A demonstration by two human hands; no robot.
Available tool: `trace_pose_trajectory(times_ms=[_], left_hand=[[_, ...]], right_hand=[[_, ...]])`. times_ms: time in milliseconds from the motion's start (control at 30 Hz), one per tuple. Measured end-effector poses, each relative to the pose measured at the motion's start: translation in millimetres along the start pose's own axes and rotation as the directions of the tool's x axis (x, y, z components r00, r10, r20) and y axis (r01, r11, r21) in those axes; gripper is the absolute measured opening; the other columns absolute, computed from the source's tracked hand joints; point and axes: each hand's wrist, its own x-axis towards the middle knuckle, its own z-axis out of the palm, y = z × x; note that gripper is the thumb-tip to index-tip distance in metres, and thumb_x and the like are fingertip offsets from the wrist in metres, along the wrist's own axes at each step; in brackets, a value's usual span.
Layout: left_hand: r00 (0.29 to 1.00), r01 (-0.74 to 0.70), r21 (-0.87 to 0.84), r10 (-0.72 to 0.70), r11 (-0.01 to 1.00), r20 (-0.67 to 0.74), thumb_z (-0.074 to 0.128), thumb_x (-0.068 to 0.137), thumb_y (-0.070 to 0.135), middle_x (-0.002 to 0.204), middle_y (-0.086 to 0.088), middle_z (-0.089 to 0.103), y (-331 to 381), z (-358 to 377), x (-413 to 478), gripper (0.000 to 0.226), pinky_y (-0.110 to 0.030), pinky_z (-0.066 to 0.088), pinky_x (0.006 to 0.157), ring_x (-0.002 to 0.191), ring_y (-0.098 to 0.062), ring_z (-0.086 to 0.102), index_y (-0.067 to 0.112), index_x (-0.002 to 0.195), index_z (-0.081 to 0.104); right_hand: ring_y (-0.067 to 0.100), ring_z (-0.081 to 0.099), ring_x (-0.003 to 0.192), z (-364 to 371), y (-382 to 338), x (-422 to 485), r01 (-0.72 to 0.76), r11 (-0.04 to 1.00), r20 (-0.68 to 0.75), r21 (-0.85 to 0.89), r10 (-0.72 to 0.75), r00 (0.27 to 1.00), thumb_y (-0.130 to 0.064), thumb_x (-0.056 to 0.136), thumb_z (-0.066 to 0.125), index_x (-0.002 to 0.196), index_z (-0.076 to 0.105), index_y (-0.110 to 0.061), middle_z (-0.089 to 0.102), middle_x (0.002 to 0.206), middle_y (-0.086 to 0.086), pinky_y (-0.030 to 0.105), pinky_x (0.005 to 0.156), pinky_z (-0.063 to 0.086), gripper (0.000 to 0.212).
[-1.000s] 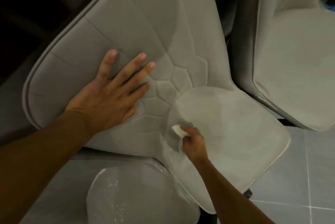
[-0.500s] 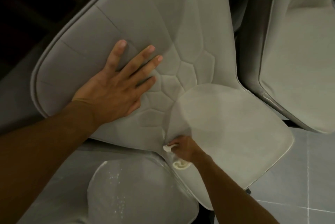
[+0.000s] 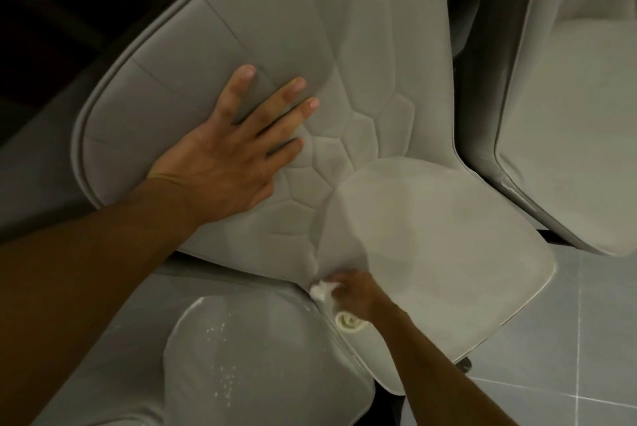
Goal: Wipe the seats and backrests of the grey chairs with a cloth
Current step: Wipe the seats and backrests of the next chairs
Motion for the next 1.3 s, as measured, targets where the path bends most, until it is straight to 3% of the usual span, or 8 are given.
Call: trace_pose_trajectory(times_ms=[133,333,500,767,900,1033,1200,1300], left_hand=[[1.0,0.001,0.006,-0.001,1.0,0.0,0.029,0.098,0.054,0.168,-0.022,-0.006,0.0,0.3,1.1,0.066,-0.077,-0.024,0.105,0.153,-0.047,-0.004,0.026,0.157,0.032],[1.0,0.005,0.014,-0.005,1.0,-0.01,0.03,0.097,0.055,0.168,-0.022,-0.006,0.4,1.1,0.3,0.066,-0.078,-0.023,0.105,0.153,-0.047,-0.006,0.027,0.157,0.033],[1.0,-0.007,0.017,0.007,1.0,0.013,0.027,0.097,0.056,0.167,-0.024,-0.012,0.6,-0.1,-0.1,0.068,-0.078,-0.024,0.104,0.152,-0.049,-0.009,0.026,0.158,0.029],[1.0,0.01,-0.066,-0.012,0.998,-0.022,0.035,0.095,0.051,0.168,-0.022,-0.004,1.0,1.4,-0.1,0.066,-0.074,-0.023,0.109,0.154,-0.046,-0.004,0.022,0.154,0.039],[0.998,0.019,-0.111,-0.026,0.994,-0.058,0.044,0.093,0.049,0.168,-0.021,0.004,-0.4,2.0,0.5,0.064,-0.072,-0.02,0.112,0.154,-0.045,0.001,0.02,0.151,0.046],[0.996,0.03,-0.098,-0.038,0.995,-0.082,0.044,0.093,0.05,0.169,-0.021,0.004,1.0,3.2,0.1,0.066,-0.072,-0.018,0.113,0.154,-0.044,0.001,0.02,0.152,0.045],[0.993,0.038,-0.103,-0.049,0.994,-0.107,0.043,0.094,0.047,0.168,-0.021,0.006,1.3,6.0,-0.1,0.066,-0.071,-0.018,0.114,0.155,-0.043,0.002,0.017,0.153,0.043],[0.997,0.015,-0.069,-0.02,0.998,-0.069,0.036,0.096,0.049,0.168,-0.023,-0.003,1.8,5.9,0.5,0.065,-0.074,-0.02,0.111,0.154,-0.045,-0.004,0.022,0.154,0.041]], right_hand=[[0.021,0.066,0.096,-29.0,-8.5,4.6,0.057,0.916,-0.536,0.397,0.181,0.825,-0.023,0.083,0.056,0.116,0.071,-0.016,0.071,0.106,0.004,0.01,0.08,0.043,0.037],[0.016,0.064,0.093,-75.8,-74.8,26.4,0.394,0.706,-0.742,0.588,0.279,0.61,-0.006,0.086,0.059,0.124,0.058,-0.014,0.065,0.102,0.0,0.024,0.084,0.05,0.039],[0.014,0.059,0.084,-10.4,-125.0,40.2,0.371,0.76,-0.668,0.533,0.109,0.736,-0.037,0.085,0.051,0.106,0.056,-0.017,0.063,0.093,0.001,0.03,0.078,0.048,0.03],[0.014,0.057,0.075,14.2,-98.9,24.9,0.191,0.725,-0.515,0.662,0.254,0.819,-0.021,0.089,0.056,0.082,0.058,-0.028,0.062,0.078,-0.002,0.035,0.075,0.049,0.01],[0.012,0.057,0.081,-51.7,-127.2,16.4,0.46,0.551,-0.695,0.696,0.356,0.625,-0.015,0.088,0.052,0.093,0.062,-0.023,0.061,0.087,-0.004,0.038,0.078,0.049,0.014],[0.018,0.062,0.096,-122.3,-186.8,-1.4,0.758,0.488,-0.9,0.432,0.281,0.332,-0.017,0.089,0.064,0.11,0.062,-0.01,0.063,0.106,0.008,0.035,0.085,0.052,0.022],[0.016,0.061,0.099,-125.5,-212.0,21.9,0.723,0.629,-0.956,0.285,0.247,0.162,-0.019,0.093,0.067,0.104,0.063,-0.008,0.06,0.104,0.01,0.025,0.088,0.05,0.016],[0.026,0.062,0.097,-101.5,-178.3,57.9,0.605,0.692,-0.917,0.394,0.34,0.209,-0.021,0.092,0.063,0.101,0.063,-0.006,0.064,0.099,0.011,0.037,0.09,0.049,0.017]])
